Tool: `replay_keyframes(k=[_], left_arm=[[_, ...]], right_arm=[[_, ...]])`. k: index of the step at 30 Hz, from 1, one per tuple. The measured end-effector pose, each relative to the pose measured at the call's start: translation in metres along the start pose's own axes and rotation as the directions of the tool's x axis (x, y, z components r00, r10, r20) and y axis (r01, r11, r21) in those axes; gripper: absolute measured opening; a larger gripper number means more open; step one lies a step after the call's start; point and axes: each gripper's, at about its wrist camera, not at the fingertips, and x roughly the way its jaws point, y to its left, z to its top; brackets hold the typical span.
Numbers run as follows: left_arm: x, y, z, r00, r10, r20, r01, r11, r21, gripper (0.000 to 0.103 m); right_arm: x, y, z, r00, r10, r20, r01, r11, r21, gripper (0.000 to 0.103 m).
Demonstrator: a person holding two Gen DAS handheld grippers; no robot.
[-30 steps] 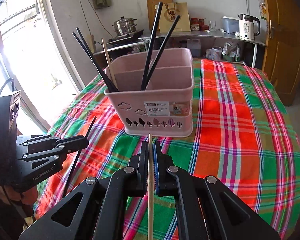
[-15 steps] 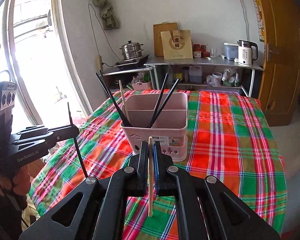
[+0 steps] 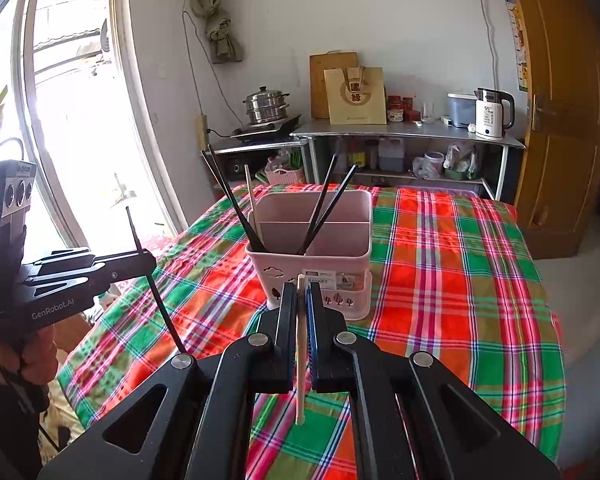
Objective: Organize utensils
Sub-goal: 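Lift both chopsticks and carry them over the pink basket, then lower both chopsticks into the basket and open both tools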
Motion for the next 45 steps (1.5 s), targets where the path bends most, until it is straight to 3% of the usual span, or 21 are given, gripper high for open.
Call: replay_keyframes(k=[13, 27, 36, 45], left_arm=[[-0.003, 0.010, 0.059, 0.998, -0.023, 0.060, 0.025, 0.999, -0.033, 0.004], [-0.013, 0.028, 0.137, 0.980, -0.001, 0.201, 0.012, 0.998, -0.057, 0.004], [0.022, 0.041, 0.135, 0.984, -0.007, 0.175, 0.021, 0.996, -0.082, 0.004], [0.062, 0.051, 0.110, 0.994, -0.023, 0.107, 0.035, 0.994, -0.108, 0.004]], right_arm=[[0.003, 0.003, 0.040, 0.996, 0.021, 0.085, -0.021, 1.000, -0.007, 0.005], [0.017, 0.006, 0.108, 0.970, 0.033, 0.242, -0.038, 0.999, 0.016, 0.005], [0.042, 0.006, 0.110, 0.966, 0.008, 0.258, -0.014, 1.000, 0.021, 0.005], [0.075, 0.000, 0.088, 0.986, -0.003, 0.165, -0.004, 0.999, 0.045, 0.005]])
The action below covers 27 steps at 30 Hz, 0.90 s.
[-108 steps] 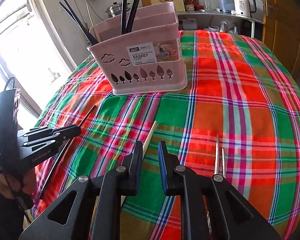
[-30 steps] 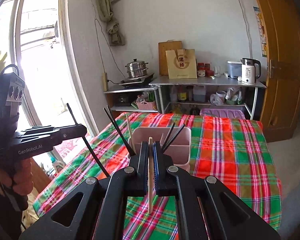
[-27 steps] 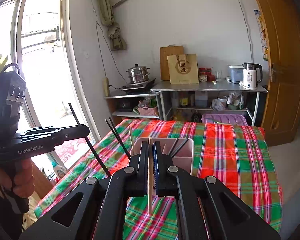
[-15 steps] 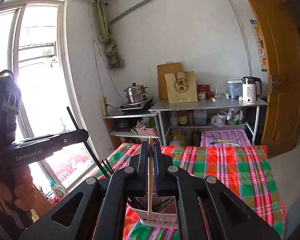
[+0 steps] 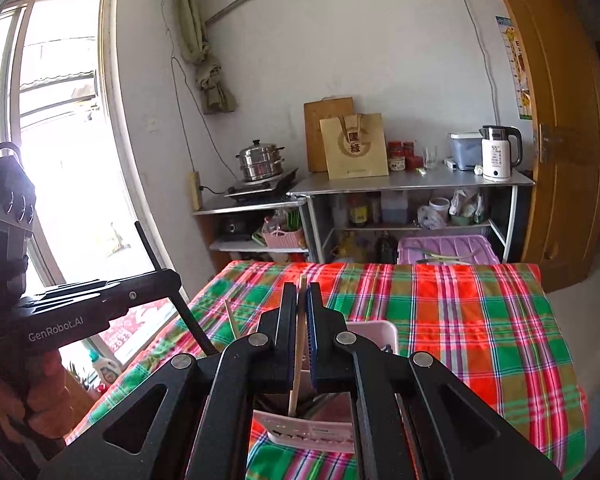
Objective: Organize utensils
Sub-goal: 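Lower both chopsticks into the basket and open both tools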
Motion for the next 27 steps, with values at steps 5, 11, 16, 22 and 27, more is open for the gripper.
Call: replay_keyframes(k=[5, 11, 16, 22, 27], left_arm=[[0.015, 0.005, -0.018, 0.999, 0.008, -0.045, -0.009, 1.000, -0.005, 0.004], [0.028, 0.007, -0.032, 0.996, 0.009, -0.085, -0.009, 1.000, -0.005, 0.005], [0.023, 0.007, -0.031, 0.997, 0.013, -0.081, -0.014, 1.000, -0.009, 0.005], [-0.004, 0.005, -0.030, 1.000, 0.009, -0.018, -0.010, 1.000, -0.007, 0.016], [-0.032, 0.003, -0.042, 1.000, 0.014, 0.028, -0.013, 1.000, -0.009, 0.017]], right_arm=[[0.011, 0.002, -0.012, 0.998, -0.007, -0.058, 0.007, 1.000, -0.016, 0.005], [0.026, 0.003, -0.023, 0.989, -0.025, -0.144, 0.020, 0.999, -0.036, 0.006], [0.021, 0.000, -0.024, 0.987, -0.032, -0.159, 0.027, 0.999, -0.036, 0.008], [-0.005, -0.002, -0.018, 0.994, -0.018, -0.105, 0.015, 0.999, -0.032, 0.016], [-0.034, -0.004, -0.019, 0.998, -0.001, -0.065, 0.000, 1.000, -0.027, 0.016]])
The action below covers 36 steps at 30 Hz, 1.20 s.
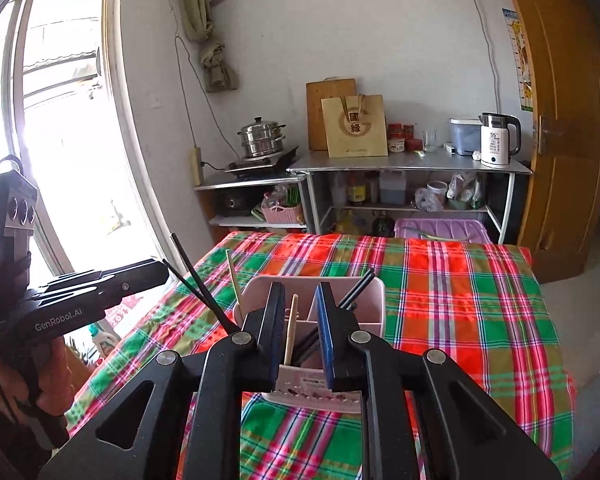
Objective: Organize utensils
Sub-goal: 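Lower both chopsticks into the basket and open both tools, then move both open tools toward the metal chopsticks on the cloth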
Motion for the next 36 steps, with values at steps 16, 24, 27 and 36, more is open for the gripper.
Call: replay_keyframes(k=[16, 24, 27, 36], left_arm=[[-0.053, -0.044, -0.108, 1.000, -0.019, -0.001, 0.019, 0.999, 0.031, 0.017], [-0.056, -0.074, -0.148, 0.998, -0.052, -0.045, 0.055, 0.997, 0.056, 0.017], [-0.055, -0.081, -0.156, 0.997, -0.060, -0.057, 0.064, 0.996, 0.059, 0.017], [-0.039, -0.089, -0.171, 0.991, -0.080, -0.111, 0.086, 0.995, 0.054, 0.017]], right_arm=[[-0.085, -0.031, -0.083, 1.000, -0.022, -0.002, 0.022, 0.999, 0.049, 0.016], [-0.103, -0.045, -0.124, 0.998, -0.046, -0.043, 0.049, 0.996, 0.069, 0.016], [-0.104, -0.051, -0.137, 0.997, -0.052, -0.065, 0.057, 0.995, 0.079, 0.016], [-0.092, -0.063, -0.166, 0.987, -0.073, -0.140, 0.085, 0.993, 0.081, 0.016]])
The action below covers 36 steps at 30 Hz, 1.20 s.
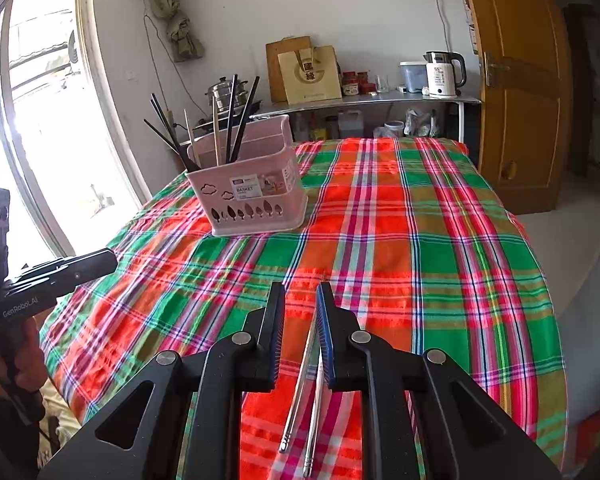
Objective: Organize utensils
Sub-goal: 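Move both open tools toward the metal chopsticks on the cloth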
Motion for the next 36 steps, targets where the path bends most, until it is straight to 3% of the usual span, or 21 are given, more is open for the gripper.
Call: replay_keyframes(k=[7, 11, 21, 27, 36], left_arm=[[0.027, -0.005, -0.003, 0.997, -0.038, -0.065, 0.037, 0.999, -0.018, 0.018], [0.050, -0.015, -0.001, 0.991, -0.077, -0.108, 0.074, 0.997, -0.033, 0.033], [0.126, -0.052, 0.000, 0.960, -0.124, -0.249, 0.114, 0.992, -0.054, 0.033], [0.158, -0.067, -0.009, 0.943, -0.109, -0.315, 0.099, 0.994, -0.047, 0.033], [0.166, -0.084, -0.009, 0.953, -0.028, -0.303, 0.037, 0.999, 0.025, 0.034]], right_arm=[[0.026, -0.005, -0.016, 0.996, -0.035, -0.077, 0.034, 0.999, -0.009, 0.016], [0.033, -0.013, -0.021, 0.994, -0.040, -0.101, 0.041, 0.999, 0.005, 0.016], [0.025, -0.032, -0.026, 0.994, -0.052, -0.097, 0.056, 0.998, 0.042, 0.016], [0.019, -0.047, -0.031, 0.994, -0.056, -0.093, 0.064, 0.995, 0.077, 0.016], [0.018, -0.058, -0.033, 0.995, -0.048, -0.089, 0.058, 0.992, 0.112, 0.016]])
